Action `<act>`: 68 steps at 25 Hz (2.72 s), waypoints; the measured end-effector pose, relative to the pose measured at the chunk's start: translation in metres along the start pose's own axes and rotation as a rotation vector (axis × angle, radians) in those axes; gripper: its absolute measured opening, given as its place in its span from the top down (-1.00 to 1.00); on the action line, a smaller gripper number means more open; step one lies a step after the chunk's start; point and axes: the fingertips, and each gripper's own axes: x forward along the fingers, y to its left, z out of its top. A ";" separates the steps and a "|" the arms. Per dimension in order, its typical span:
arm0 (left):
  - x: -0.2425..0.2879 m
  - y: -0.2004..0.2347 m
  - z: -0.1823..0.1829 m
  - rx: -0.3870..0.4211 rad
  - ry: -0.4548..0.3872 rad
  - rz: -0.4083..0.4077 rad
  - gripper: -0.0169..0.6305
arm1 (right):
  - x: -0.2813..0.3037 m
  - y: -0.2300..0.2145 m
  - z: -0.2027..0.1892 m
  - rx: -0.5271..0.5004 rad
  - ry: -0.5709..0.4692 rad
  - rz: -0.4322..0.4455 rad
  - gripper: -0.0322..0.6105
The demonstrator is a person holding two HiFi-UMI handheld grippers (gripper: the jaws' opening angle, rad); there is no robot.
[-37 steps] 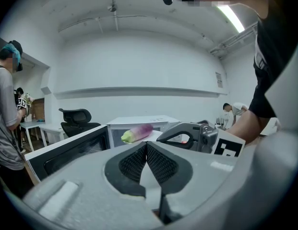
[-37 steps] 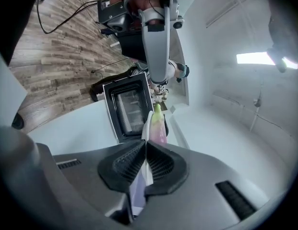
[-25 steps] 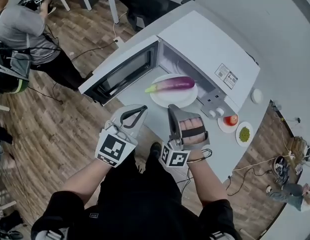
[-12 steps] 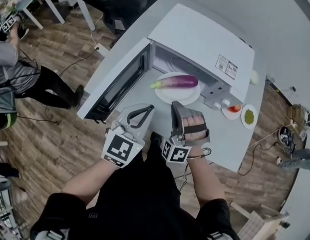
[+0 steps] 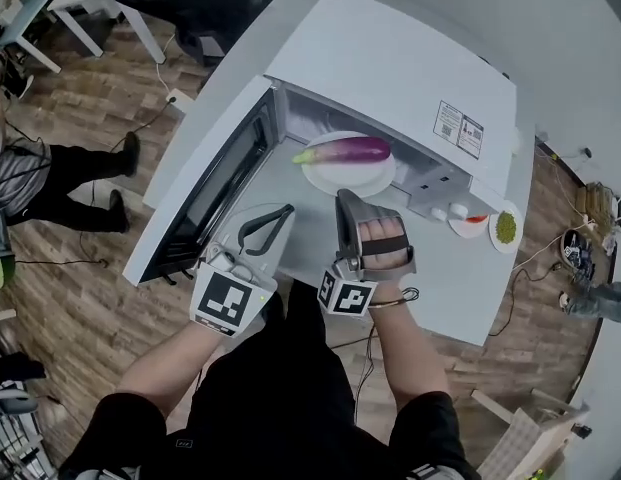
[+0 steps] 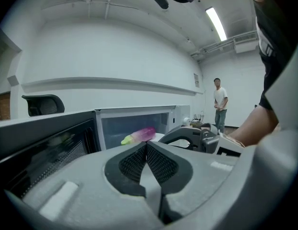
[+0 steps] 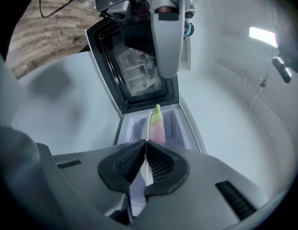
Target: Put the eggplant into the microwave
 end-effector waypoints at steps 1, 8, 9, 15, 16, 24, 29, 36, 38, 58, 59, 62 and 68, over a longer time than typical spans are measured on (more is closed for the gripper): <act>0.003 0.002 -0.004 0.006 0.004 -0.003 0.92 | 0.006 0.004 -0.003 -0.001 0.004 0.001 0.82; 0.031 0.010 -0.015 0.006 0.004 -0.021 0.92 | 0.037 0.024 -0.027 -0.012 0.045 0.013 0.82; 0.034 0.010 -0.015 0.008 0.004 -0.026 0.92 | 0.041 0.027 -0.029 -0.010 0.050 0.018 0.82; 0.051 0.011 -0.023 -0.004 0.013 -0.041 0.92 | 0.055 0.041 -0.039 0.013 0.081 0.053 0.82; 0.053 0.012 -0.024 -0.010 0.014 -0.041 0.92 | 0.057 0.043 -0.041 0.019 0.088 0.059 0.82; 0.061 0.016 -0.024 -0.006 0.032 -0.056 0.92 | 0.076 0.052 -0.042 0.117 0.122 0.204 0.81; 0.061 0.021 -0.018 -0.006 0.040 -0.057 0.92 | 0.089 0.047 -0.045 0.261 0.132 0.287 0.77; 0.059 0.034 -0.016 -0.005 0.050 -0.047 0.92 | 0.110 0.047 -0.043 0.436 0.136 0.368 0.69; 0.058 0.036 -0.017 -0.009 0.054 -0.045 0.92 | 0.108 0.045 -0.042 0.468 0.130 0.376 0.60; 0.056 0.039 -0.010 -0.042 0.072 -0.052 0.92 | 0.130 0.037 -0.061 0.593 0.178 0.431 0.73; 0.056 0.040 -0.009 -0.051 0.072 -0.051 0.92 | 0.132 0.036 -0.063 0.607 0.179 0.433 0.73; 0.051 0.039 -0.005 -0.096 0.069 -0.058 0.92 | 0.135 0.031 -0.063 0.647 0.179 0.427 0.71; 0.023 0.023 0.000 -0.183 0.058 -0.093 0.92 | 0.108 0.018 -0.048 0.700 0.172 0.402 0.68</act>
